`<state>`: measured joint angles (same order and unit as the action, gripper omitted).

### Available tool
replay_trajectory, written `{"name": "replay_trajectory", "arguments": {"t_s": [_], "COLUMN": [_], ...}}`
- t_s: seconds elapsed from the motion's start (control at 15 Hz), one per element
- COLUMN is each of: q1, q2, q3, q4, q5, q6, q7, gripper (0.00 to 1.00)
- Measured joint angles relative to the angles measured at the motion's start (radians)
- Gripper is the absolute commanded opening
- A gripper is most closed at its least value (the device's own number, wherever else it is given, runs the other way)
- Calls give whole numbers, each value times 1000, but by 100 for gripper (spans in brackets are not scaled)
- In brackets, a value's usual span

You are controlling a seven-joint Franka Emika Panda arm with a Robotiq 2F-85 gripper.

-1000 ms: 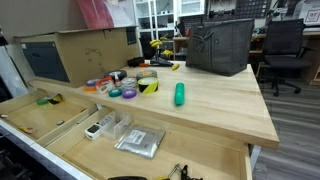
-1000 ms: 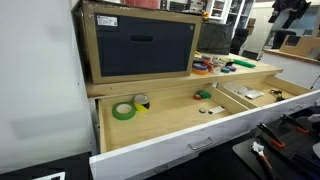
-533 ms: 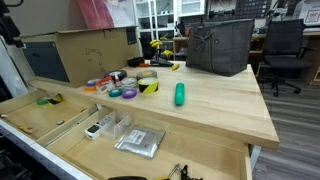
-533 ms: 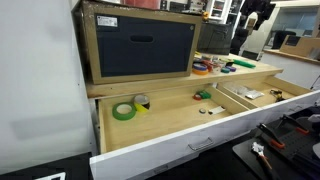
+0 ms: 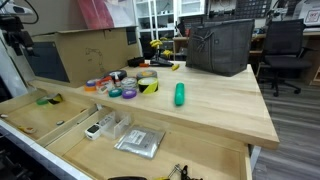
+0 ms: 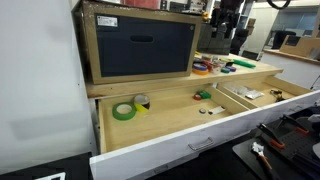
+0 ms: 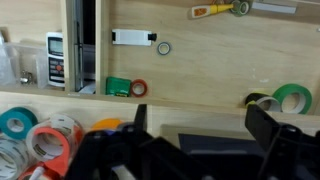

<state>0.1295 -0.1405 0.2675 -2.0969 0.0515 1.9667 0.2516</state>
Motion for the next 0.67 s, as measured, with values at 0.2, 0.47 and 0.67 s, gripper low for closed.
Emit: {"name": "replay_trajectory", "arguments": {"t_s": [0.2, 0.47, 0.67], "q1": [51, 98, 117], "q2": [80, 142, 168], "q3": [24, 32, 32], "q4": [41, 55, 55], "q5": [-79, -172, -196], "q6": [0, 0, -2], "q7": [12, 12, -5], "gripper": [100, 100, 100]}}
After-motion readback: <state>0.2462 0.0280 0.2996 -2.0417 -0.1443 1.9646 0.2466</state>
